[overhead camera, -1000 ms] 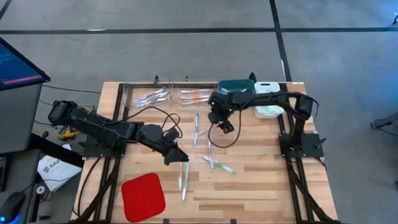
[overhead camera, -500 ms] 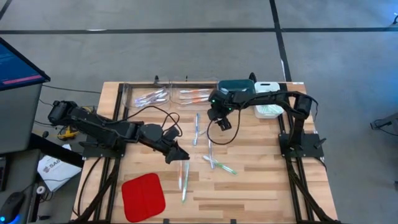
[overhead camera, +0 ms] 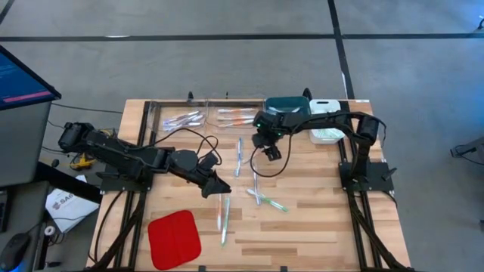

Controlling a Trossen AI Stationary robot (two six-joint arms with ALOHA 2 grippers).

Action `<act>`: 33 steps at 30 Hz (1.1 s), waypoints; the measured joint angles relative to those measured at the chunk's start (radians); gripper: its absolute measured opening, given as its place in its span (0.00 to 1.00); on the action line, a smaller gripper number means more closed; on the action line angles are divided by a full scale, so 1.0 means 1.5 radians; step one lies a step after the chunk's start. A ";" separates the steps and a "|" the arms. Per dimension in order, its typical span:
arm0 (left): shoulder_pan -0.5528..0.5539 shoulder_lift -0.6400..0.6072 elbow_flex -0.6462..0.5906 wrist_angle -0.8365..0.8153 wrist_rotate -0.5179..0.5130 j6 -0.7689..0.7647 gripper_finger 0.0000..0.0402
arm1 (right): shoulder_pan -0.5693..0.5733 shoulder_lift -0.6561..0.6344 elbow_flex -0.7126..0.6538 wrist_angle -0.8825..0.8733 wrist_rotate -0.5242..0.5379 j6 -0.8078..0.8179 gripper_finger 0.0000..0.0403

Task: Pick & Place Toothbrushes
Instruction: Put the orange toothbrush into the right transparent bin

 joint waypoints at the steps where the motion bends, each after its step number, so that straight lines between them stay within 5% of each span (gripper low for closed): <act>1: 0.000 0.000 0.000 0.000 0.000 0.000 0.36 | 0.000 -0.005 -0.001 -0.007 -0.002 0.004 0.62; 12: 0.008 0.000 0.000 0.001 0.001 0.005 0.36 | 0.004 -0.046 -0.004 0.019 0.028 0.064 0.62; 25: 0.010 0.000 0.000 0.002 -0.010 0.011 0.36 | 0.060 -0.042 -0.003 -0.023 0.163 0.813 0.62; 29: 0.019 0.000 0.000 0.002 -0.010 0.012 0.36 | 0.062 -0.024 -0.003 0.004 0.164 0.946 0.62; 33: 0.028 0.000 0.000 0.002 0.007 0.012 0.36 | 0.061 -0.014 -0.003 0.044 0.176 0.968 0.62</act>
